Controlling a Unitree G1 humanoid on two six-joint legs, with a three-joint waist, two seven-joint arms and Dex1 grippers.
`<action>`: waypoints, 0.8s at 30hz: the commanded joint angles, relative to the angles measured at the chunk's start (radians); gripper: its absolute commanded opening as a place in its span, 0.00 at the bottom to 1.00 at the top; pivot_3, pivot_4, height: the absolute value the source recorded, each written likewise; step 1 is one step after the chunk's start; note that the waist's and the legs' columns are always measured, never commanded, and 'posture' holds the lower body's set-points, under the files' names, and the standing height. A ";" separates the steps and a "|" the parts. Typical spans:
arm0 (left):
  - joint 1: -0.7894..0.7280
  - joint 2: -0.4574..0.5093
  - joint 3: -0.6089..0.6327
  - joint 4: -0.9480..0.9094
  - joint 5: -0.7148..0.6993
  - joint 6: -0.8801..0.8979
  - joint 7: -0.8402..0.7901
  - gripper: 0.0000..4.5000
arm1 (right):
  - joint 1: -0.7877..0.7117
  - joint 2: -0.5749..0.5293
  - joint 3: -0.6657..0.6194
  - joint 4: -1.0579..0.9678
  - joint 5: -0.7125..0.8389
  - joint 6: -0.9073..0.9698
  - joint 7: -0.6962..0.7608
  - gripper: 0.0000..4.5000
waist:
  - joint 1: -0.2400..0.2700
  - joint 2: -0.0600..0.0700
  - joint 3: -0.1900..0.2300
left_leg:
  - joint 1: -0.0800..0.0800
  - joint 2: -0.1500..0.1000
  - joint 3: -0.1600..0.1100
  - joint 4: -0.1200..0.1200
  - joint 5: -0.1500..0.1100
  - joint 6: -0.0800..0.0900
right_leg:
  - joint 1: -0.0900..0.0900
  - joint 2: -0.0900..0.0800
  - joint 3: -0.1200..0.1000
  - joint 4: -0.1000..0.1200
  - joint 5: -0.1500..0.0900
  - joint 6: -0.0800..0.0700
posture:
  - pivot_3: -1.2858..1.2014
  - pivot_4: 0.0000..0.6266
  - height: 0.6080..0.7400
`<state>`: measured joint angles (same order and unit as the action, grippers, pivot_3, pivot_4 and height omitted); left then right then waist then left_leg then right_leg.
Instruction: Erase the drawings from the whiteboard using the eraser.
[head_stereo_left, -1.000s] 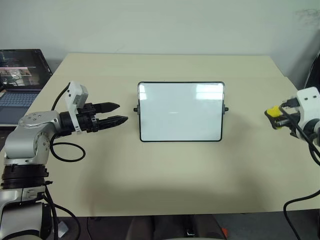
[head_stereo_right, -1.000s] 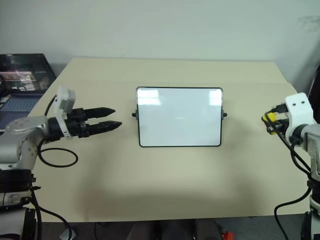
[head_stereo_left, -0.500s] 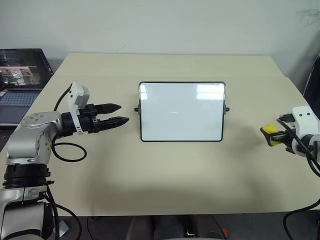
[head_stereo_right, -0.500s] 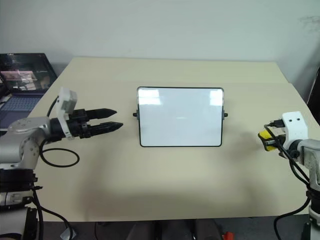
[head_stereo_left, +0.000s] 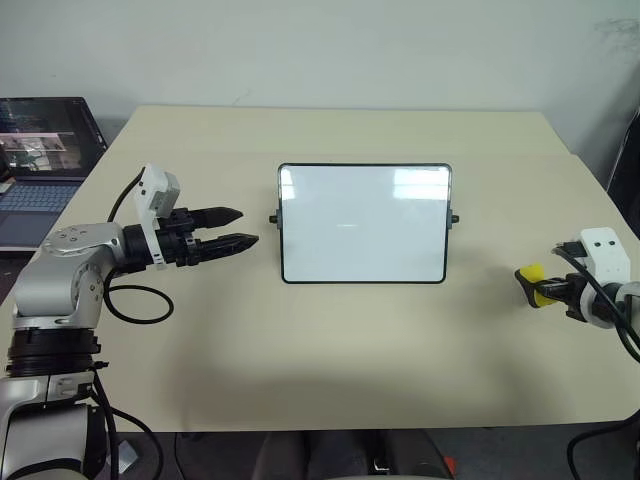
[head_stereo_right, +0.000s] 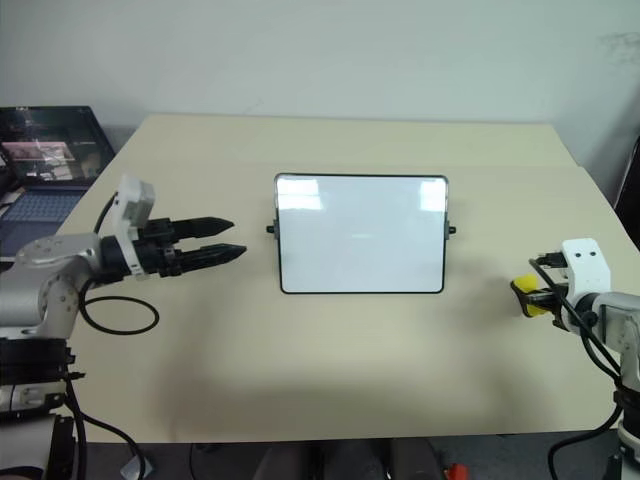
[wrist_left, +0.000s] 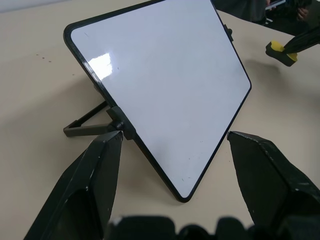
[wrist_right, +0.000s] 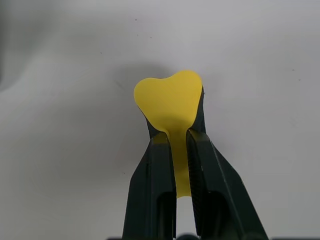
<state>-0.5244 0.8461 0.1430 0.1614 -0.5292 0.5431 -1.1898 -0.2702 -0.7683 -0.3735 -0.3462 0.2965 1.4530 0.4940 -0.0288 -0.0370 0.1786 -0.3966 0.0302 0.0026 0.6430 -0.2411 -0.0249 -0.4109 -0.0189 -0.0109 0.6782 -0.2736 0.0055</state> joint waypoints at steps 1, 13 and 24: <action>-0.016 0.003 0.013 -0.026 -0.007 -0.002 -0.003 0.81 | 0.009 0.000 -0.026 0.001 -0.001 0.015 -0.026 0.01 | 0.000 0.000 0.000 | 0.000 0.000 0.000 0.000 0.000 0.000 | 0.000 0.000 0.000 0.000 0.000 0.000 | 0.52 0.24 1.00; -0.009 0.013 0.019 -0.030 -0.006 0.000 -0.003 0.81 | 0.038 -0.040 0.034 0.044 -0.004 0.025 -0.062 0.01 | 0.000 0.000 0.000 | 0.000 0.000 0.000 0.000 0.000 0.000 | 0.000 0.000 0.000 0.000 0.000 0.000 | 0.52 0.24 1.00; -0.015 0.011 0.018 -0.022 -0.003 -0.006 -0.001 0.81 | 0.016 -0.057 -0.002 0.067 0.007 0.026 -0.058 0.62 | 0.000 -0.001 0.000 | 0.000 0.000 0.000 0.000 0.000 0.000 | 0.001 0.000 0.000 0.000 0.000 0.000 | 0.52 0.24 1.00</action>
<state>-0.5244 0.8462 0.1430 0.1611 -0.5289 0.5435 -1.1896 -0.2409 -0.7985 -0.3405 -0.2666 0.2975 1.4759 0.4345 -0.0290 -0.0375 0.1782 -0.3965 0.0299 0.0027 0.6433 -0.2411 -0.0248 -0.4103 -0.0187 -0.0109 0.6781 -0.2736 0.0056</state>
